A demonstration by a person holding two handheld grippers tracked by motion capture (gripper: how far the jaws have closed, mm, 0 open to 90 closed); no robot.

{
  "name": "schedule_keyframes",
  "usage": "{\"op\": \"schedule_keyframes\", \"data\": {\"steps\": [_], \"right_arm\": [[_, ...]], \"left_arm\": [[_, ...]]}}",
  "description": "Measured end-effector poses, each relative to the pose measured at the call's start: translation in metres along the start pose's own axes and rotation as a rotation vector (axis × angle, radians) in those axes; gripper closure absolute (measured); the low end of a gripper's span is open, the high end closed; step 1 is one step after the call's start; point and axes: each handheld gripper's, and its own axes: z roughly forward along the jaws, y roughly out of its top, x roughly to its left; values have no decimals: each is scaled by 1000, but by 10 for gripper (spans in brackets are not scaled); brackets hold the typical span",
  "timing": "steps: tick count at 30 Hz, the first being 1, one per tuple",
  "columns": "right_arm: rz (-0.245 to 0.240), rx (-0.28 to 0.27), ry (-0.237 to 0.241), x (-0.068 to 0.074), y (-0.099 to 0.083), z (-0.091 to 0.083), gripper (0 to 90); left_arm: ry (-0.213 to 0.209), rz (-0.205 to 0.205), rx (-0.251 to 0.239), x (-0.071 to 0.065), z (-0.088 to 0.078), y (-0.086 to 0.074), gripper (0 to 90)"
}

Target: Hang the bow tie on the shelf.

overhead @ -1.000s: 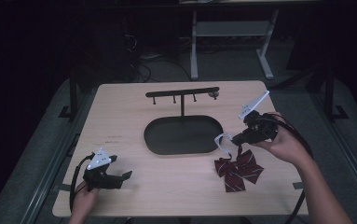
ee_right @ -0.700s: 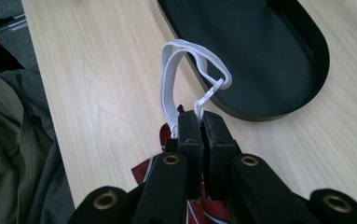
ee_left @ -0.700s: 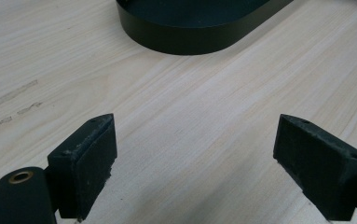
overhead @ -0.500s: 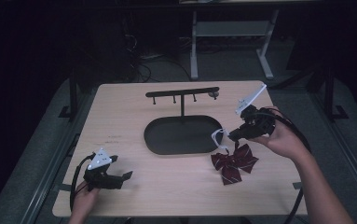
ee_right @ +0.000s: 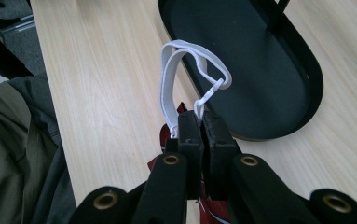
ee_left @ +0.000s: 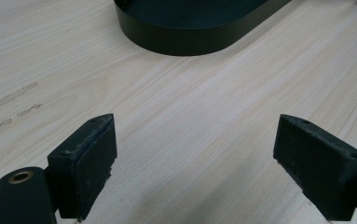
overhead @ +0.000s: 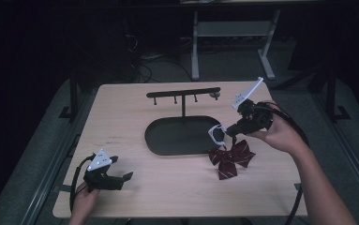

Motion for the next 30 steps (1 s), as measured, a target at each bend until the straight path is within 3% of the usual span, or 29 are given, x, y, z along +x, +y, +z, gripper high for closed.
{"op": "schedule_keyframes", "data": {"steps": [30], "right_arm": [[-24, 2, -7, -6, 34, -7, 871]], "left_arm": [[-1, -7, 4, 1, 0, 0, 130]]}}
